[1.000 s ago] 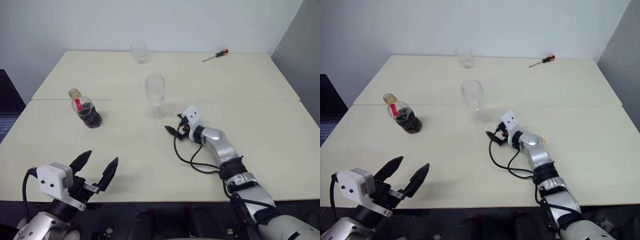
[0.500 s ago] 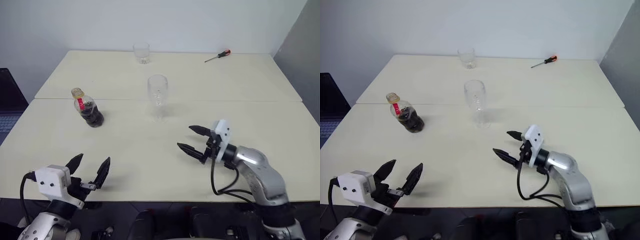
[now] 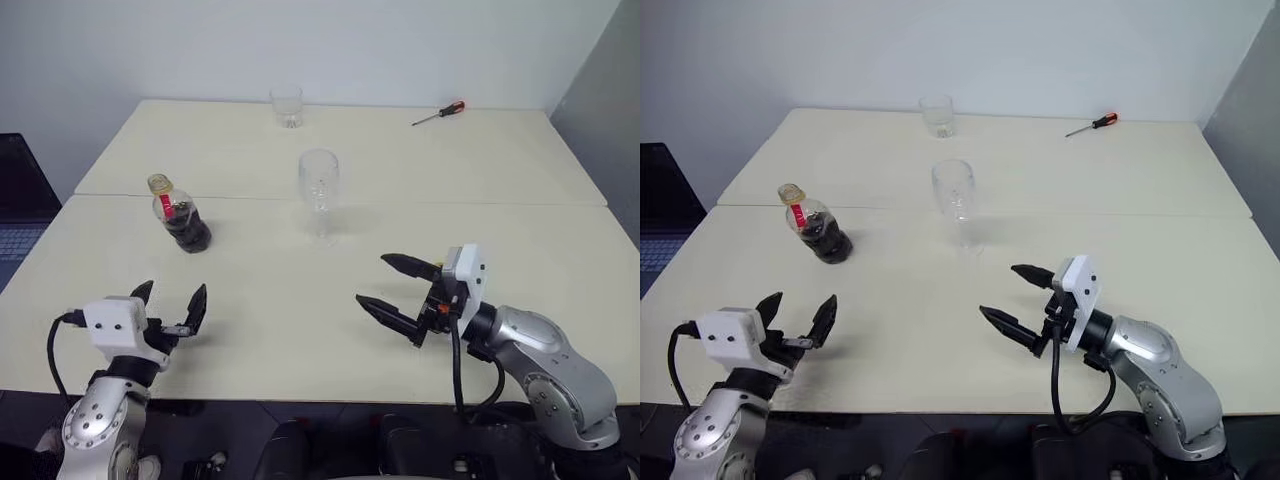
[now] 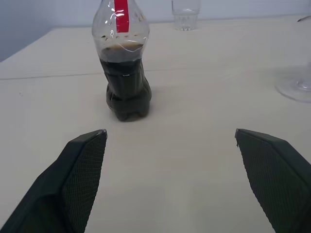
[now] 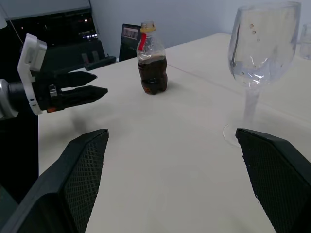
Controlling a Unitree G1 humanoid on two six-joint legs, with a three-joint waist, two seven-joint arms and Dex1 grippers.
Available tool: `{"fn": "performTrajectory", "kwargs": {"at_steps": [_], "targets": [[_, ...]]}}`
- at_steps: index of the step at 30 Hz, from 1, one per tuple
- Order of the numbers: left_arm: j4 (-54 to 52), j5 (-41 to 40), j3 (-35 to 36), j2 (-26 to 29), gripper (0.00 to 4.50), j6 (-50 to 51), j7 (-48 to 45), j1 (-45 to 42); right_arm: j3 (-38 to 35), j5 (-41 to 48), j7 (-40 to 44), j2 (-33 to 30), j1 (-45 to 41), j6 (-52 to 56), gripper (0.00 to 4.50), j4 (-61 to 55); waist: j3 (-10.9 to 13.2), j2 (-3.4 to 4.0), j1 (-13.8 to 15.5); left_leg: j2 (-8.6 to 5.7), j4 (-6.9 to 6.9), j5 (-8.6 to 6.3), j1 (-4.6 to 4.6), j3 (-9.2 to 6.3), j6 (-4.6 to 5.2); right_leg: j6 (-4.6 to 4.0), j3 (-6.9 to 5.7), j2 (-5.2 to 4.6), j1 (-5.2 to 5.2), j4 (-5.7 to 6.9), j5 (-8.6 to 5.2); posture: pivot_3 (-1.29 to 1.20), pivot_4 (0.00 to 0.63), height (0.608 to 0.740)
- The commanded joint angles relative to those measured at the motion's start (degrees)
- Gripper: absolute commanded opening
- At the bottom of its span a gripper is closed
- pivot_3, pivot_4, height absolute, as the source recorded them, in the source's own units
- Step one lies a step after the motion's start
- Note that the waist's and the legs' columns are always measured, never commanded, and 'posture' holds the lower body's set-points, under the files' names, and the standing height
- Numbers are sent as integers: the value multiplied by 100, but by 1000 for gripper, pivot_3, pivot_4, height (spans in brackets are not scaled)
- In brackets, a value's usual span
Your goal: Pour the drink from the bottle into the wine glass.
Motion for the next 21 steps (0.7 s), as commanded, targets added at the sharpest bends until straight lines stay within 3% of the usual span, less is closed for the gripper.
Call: {"fn": "performTrajectory", "kwargs": {"at_steps": [1,7,21], "targets": [[264,143,40,107,4500,-143,175,-525,-123,206,-172,-75,-36,20,4475,-351,-3,-4,5,0,2,0,-1,-2,0,2,-2,0,2,0,1,0,150,740],[719,318,-92,226,4500,-121,204,-1255,-127,388,-379,-107,-188,136,4475,-416,-3,-6,3,-3,3,0,0,0,0,2,-1,-2,1,0,9,0,150,740],[1832,412,-55,508,4500,-389,30,-2034,-87,817,-646,-97,-509,169,4475,-365,-3,-7,-1,-3,4,0,0,-2,0,4,-3,-4,0,1,11,0,150,740]]}}
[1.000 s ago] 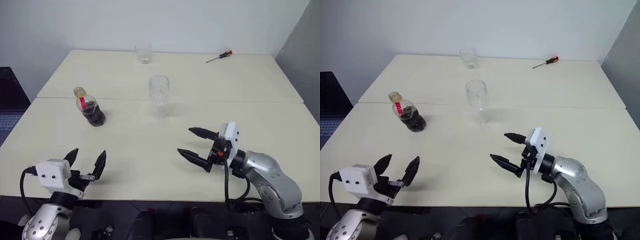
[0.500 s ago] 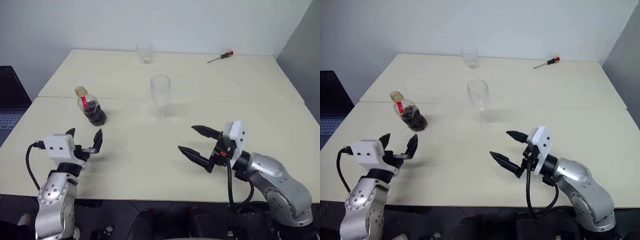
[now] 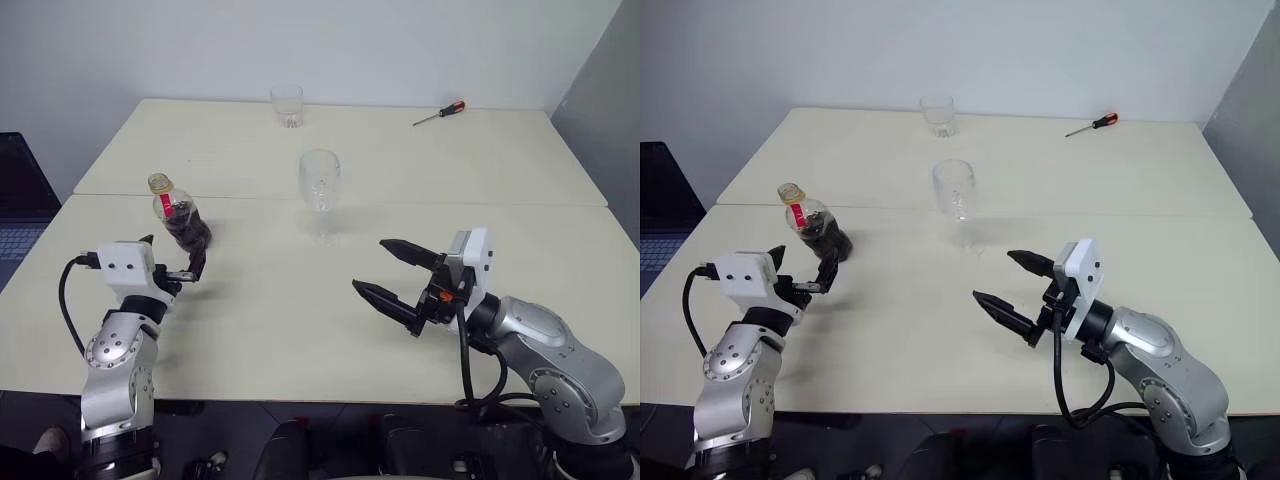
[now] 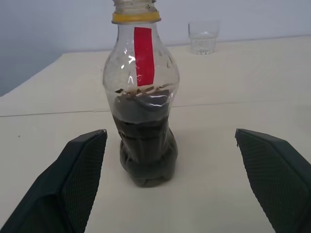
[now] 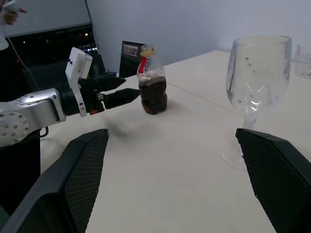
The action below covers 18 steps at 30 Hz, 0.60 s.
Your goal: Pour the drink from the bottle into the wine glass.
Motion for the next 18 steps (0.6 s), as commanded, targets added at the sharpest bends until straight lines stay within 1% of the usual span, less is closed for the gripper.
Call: {"fn": "performTrajectory", "kwargs": {"at_steps": [1,12,18], "targets": [[217,53,17,137,4500,-240,-95,-180,-19,108,-81,22,-148,-60,4475,-138,0,0,0,0,0,0,-1,0,0,0,0,0,0,0,0,0,150,740],[1330,81,-43,324,4500,-624,-485,-819,78,170,-280,88,-276,-44,4475,-130,0,-1,0,-1,3,0,-4,-5,0,2,-1,-2,-2,0,2,0,150,740],[2106,130,-65,545,4500,-937,-643,-1298,107,179,-312,93,-306,-31,4475,-115,0,-2,-1,-1,2,0,-3,-8,0,3,-2,-2,-5,1,2,0,150,740]]}}
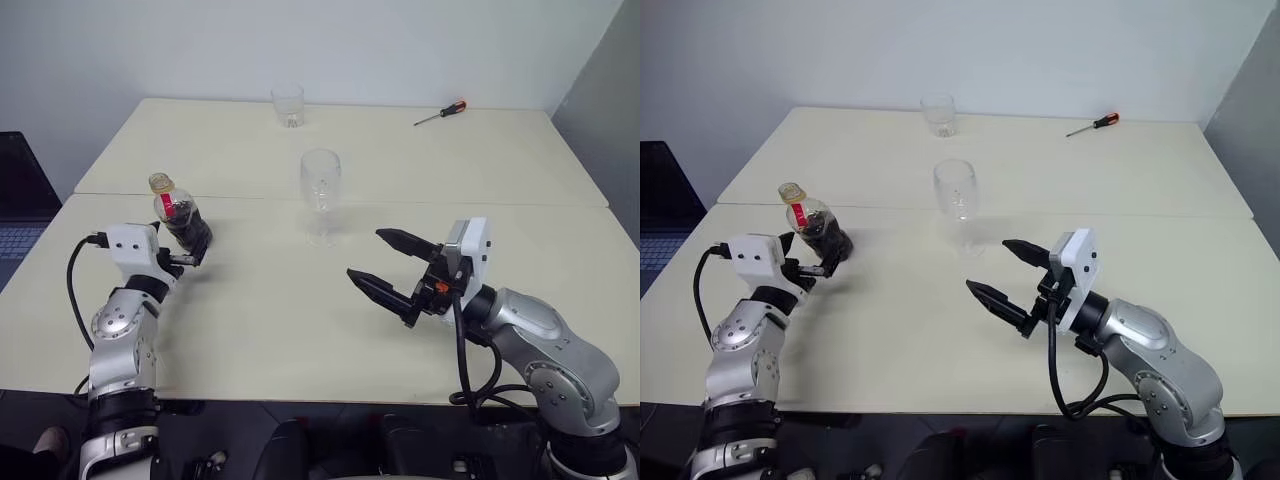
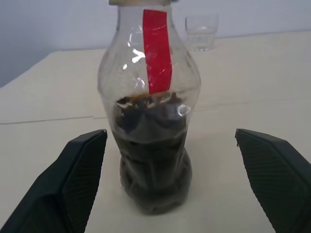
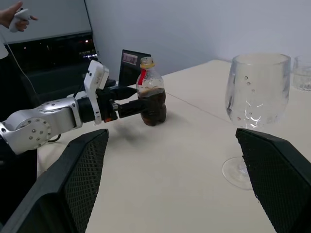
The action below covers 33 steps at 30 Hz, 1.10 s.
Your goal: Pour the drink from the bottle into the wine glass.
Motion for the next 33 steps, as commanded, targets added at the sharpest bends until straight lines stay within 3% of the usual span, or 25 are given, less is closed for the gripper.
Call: {"fn": "performTrajectory", "kwargs": {"at_steps": [1,29,33], "targets": [[408,66,27,214,4500,-342,-119,-307,-6,135,-50,27,-86,-18,4475,-144,0,0,0,0,0,0,0,0,0,0,-1,0,-1,0,0,0,150,740],[3618,351,-360,505,4500,-1565,-734,-2175,1,215,-173,-7,-107,21,4475,-114,-1,-2,-4,-4,5,0,-5,-2,1,5,-11,0,-6,3,3,0,150,740],[3817,291,-326,534,3562,-1655,-794,-2295,15,210,-199,-9,-109,22,4500,-104,-1,-2,-5,-4,6,0,-6,-4,0,5,-12,-1,-6,4,3,0,150,740]]}}
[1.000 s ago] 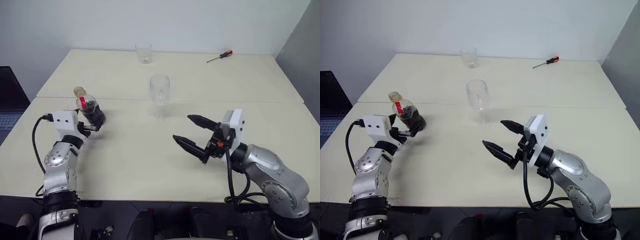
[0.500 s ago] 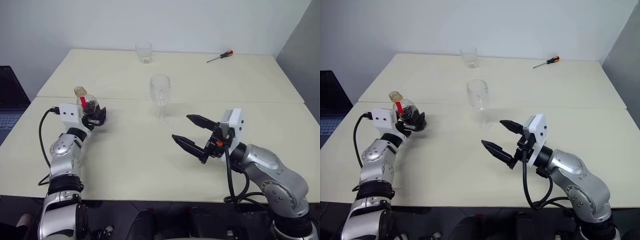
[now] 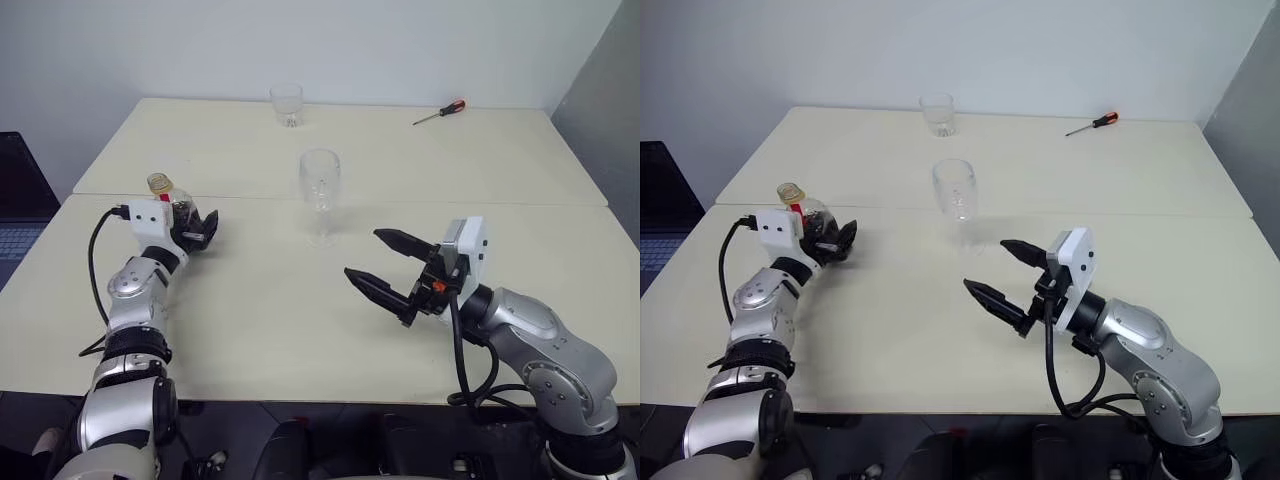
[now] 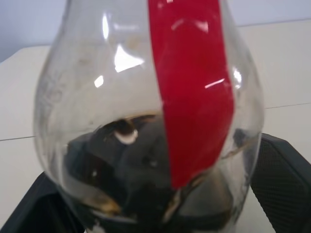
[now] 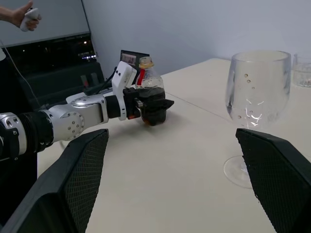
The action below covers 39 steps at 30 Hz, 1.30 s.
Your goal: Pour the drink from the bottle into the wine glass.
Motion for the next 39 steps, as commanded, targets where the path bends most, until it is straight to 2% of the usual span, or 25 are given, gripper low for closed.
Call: {"fn": "performTrajectory", "kwargs": {"at_steps": [1,5,7,10,15,21,31,39], "targets": [[75,-10,54,168,3250,-214,-96,-208,-37,85,-15,-4,-75,-27,4500,-102,0,0,0,0,0,0,0,1,0,0,0,0,0,0,0,0,150,740],[222,-2,54,197,2010,-287,-110,-286,-28,75,-13,4,-115,-34,4500,-59,0,-1,-1,0,1,0,-1,1,0,0,0,0,-1,0,0,0,150,740],[270,-2,63,222,1607,-308,-115,-312,-30,74,-7,2,-136,-39,4500,-40,0,-1,-1,0,1,0,-1,0,0,0,0,0,-1,0,0,0,150,740],[313,17,48,261,1256,-320,-116,-348,-29,62,6,1,-167,-53,4500,-1,0,-1,-3,0,1,0,-1,0,0,1,0,0,-2,0,0,0,150,740],[407,335,-209,498,1153,-200,-62,-720,-41,59,-39,63,-363,-48,4500,145,4,-8,-4,0,3,0,-5,1,0,0,-2,1,-5,2,1,0,150,740],[710,804,-671,705,1153,-231,-315,-1651,-32,47,-77,176,-643,-45,4500,322,4,-12,13,-8,17,1,-45,-13,0,0,-40,5,-16,-1,1,0,150,740],[1162,1509,-1511,540,1153,-897,-1045,-2723,-114,-260,-299,199,-1080,-104,4500,764,4,-12,-12,-14,19,4,-77,-10,3,-1,-40,9,-50,10,2,0,150,740],[1665,2073,-1977,443,1153,-1400,-1146,-3449,26,-765,-279,115,-1312,-189,4500,1098,4,-13,-23,-15,18,5,-103,23,3,-1,-10,11,-105,34,2,0,150,740]]}}
